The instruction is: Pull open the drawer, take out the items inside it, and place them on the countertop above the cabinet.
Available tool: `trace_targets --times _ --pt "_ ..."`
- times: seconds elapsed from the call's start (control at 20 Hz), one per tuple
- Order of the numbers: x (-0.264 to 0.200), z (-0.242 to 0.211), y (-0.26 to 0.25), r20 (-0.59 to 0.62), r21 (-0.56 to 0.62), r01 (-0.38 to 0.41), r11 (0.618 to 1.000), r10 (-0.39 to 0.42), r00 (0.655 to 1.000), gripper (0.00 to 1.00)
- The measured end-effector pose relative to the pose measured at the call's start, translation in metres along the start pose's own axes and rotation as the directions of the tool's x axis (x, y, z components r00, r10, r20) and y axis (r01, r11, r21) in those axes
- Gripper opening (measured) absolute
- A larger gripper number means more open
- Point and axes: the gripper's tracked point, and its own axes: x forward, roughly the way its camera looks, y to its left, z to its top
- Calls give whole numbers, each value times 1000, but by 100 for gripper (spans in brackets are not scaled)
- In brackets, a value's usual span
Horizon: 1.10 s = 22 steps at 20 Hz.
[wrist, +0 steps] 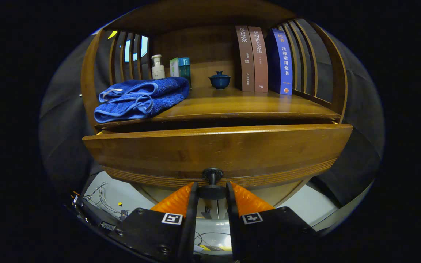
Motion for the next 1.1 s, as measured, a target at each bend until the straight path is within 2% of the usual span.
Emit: trace_targets --times 0.7,1.1 --pt "-92 -49 -1 -33 6 5 1000 -5 999 44" --pt "-114 -66 -1 -73 51 12 999 -9 997 44"
